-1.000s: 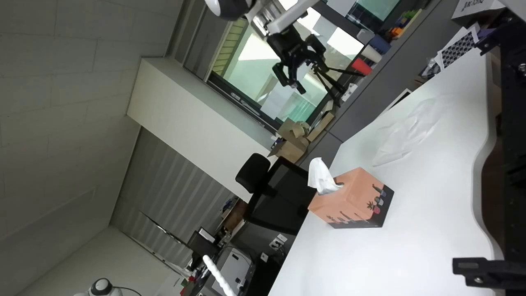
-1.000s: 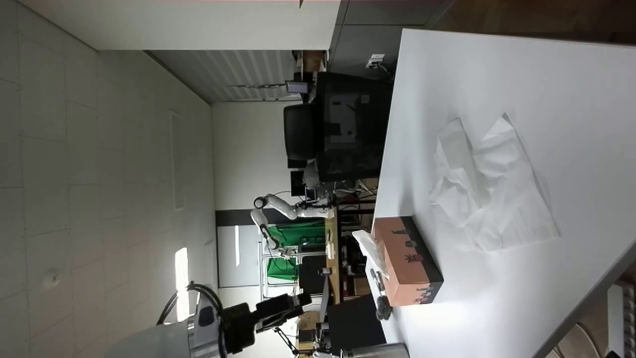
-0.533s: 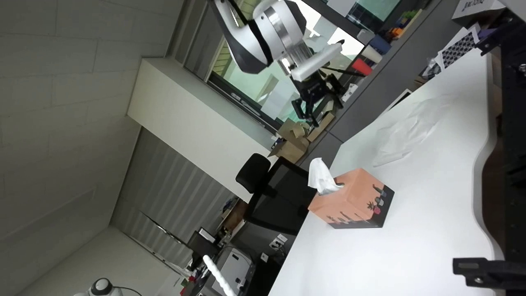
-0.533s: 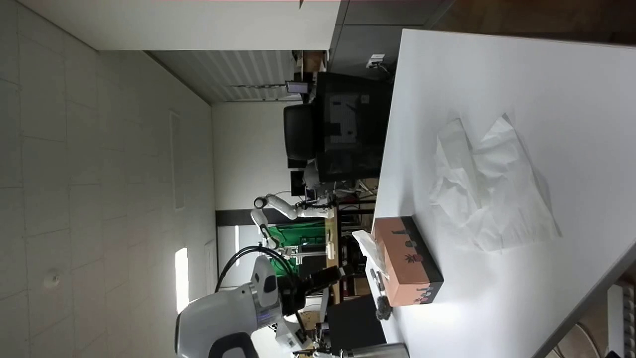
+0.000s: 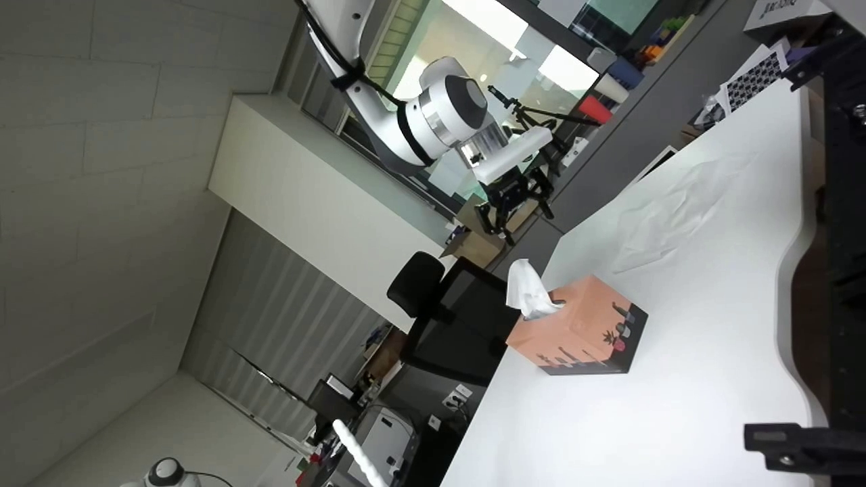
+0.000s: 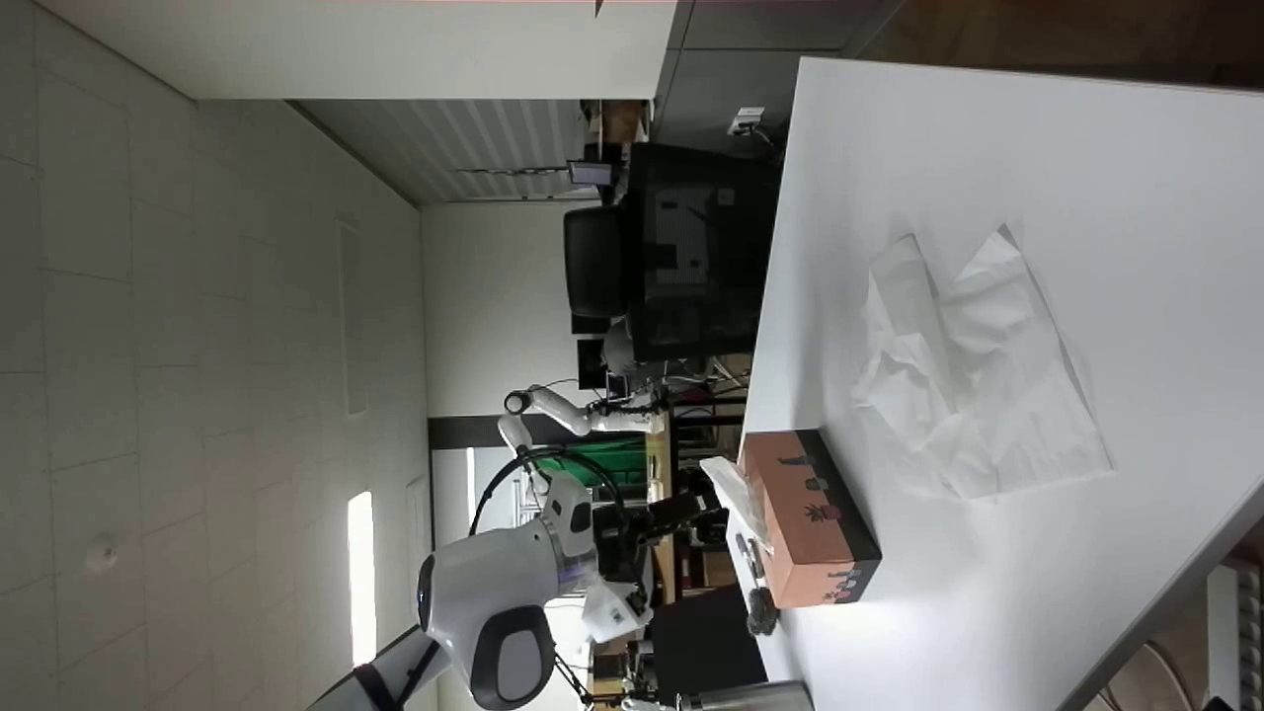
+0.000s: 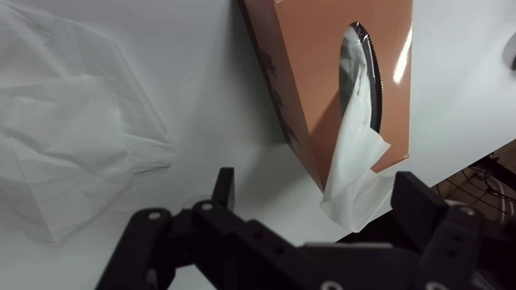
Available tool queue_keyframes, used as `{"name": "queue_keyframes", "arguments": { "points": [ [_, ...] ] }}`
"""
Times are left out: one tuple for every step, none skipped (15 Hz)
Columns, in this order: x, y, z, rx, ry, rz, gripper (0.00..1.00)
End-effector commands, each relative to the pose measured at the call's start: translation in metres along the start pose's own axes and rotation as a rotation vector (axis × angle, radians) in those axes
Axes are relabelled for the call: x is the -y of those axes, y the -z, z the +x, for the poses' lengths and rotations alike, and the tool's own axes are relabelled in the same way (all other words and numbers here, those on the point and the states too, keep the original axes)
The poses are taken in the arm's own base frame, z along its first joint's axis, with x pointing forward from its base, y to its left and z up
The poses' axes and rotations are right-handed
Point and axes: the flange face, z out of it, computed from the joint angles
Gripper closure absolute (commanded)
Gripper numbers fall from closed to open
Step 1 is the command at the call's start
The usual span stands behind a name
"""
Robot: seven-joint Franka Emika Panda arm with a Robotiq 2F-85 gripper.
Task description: Remove a tissue from the box and put it on the table
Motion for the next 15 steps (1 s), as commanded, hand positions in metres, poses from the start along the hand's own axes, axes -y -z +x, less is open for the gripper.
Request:
{"name": "queue_keyframes", "arguments": {
  "points": [
    [-0.001, 0.002, -0.001, -0.002, -0.002, 0.003, 0.00],
    [-0.001, 0.004, -0.001, -0.005, -0.004, 0.008, 0.00],
    [0.000, 0.006, 0.000, -0.007, -0.005, 0.011, 0.00],
    [0.000, 0.007, 0.000, -0.009, -0.005, 0.014, 0.00],
    [0.000, 0.008, 0.000, -0.010, -0.006, 0.017, 0.00],
    [0.000, 0.008, 0.000, -0.011, -0.006, 0.017, 0.00],
    [0.000, 0.009, -0.001, -0.010, -0.006, 0.017, 0.00],
    [0.000, 0.009, -0.001, -0.010, -0.006, 0.017, 0.00],
    [0.000, 0.009, -0.001, -0.010, -0.006, 0.017, 0.00],
    [0.003, 0.011, 0.006, -0.013, 0.028, 0.047, 0.00],
    [0.006, 0.011, 0.016, -0.033, 0.036, 0.055, 0.00],
    [0.008, 0.010, 0.024, -0.033, 0.050, 0.075, 0.00],
    [0.011, 0.006, 0.033, -0.038, 0.059, 0.084, 0.00],
    [0.013, 0.002, 0.043, -0.035, 0.063, 0.103, 0.00],
    [0.014, -0.003, 0.052, -0.031, 0.069, 0.119, 0.00]
  ]
}}
